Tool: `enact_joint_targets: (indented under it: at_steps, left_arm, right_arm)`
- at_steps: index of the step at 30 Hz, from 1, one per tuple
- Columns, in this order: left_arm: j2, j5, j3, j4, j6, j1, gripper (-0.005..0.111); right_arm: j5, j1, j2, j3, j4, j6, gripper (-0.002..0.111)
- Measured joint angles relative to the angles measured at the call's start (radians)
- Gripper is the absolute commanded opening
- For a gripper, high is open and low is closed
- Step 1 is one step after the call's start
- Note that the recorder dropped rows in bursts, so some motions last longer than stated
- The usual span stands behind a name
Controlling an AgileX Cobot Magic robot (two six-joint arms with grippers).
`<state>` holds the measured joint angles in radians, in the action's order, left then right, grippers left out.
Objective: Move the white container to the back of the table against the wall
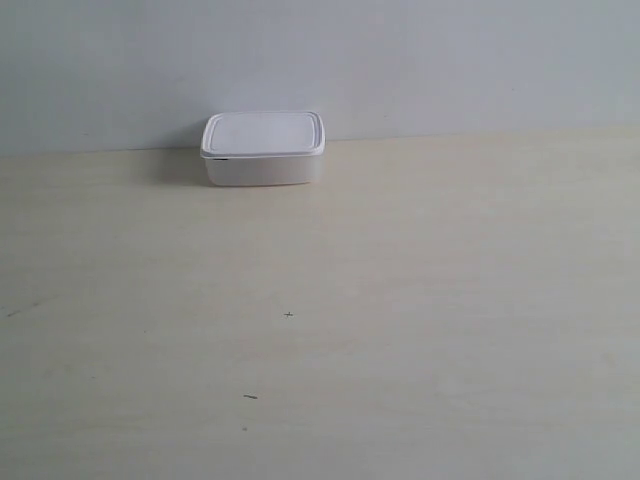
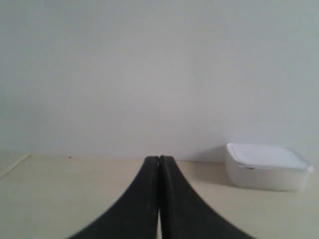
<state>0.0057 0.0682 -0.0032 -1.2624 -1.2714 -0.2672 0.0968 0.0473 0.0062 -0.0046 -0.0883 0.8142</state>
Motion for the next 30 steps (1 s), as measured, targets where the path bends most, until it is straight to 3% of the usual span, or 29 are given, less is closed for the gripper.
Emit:
enact_joint_targets:
  at_steps: [3,7,10,13,19,24,30]
  left_arm:
    - [0.000,-0.038,0.000,0.338,0.024,0.000,0.000]
    - [0.000,-0.187,0.000,0.538,0.140,0.000,0.000]
    - [0.000,-0.359,0.000,0.561,0.386,0.000,0.000]
    - [0.000,-0.430,0.000,0.561,0.454,0.000,0.000]
    - [0.000,-0.443,0.000,0.599,0.481,0.000,0.000]
    - [0.000,-0.443,0.000,0.788,0.521,0.000,0.000]
    - [0.000,-0.447,0.000,0.864,0.876,0.000,0.000]
  right_arm:
    - [0.023,0.000,0.000,0.000,0.148,0.000,0.000]
    - [0.042,0.000,0.000,0.000,0.171,-0.070,0.000]
    - [0.072,0.000,0.000,0.000,0.173,-0.147,0.000]
    - [0.075,0.000,0.000,0.000,0.173,-0.199,0.000]
    - [0.078,0.000,0.000,0.000,0.175,-0.300,0.000]
    - [0.085,0.000,0.000,0.000,0.179,-0.404,0.000]
    - [0.096,0.000,0.000,0.000,0.179,-0.563,0.000]
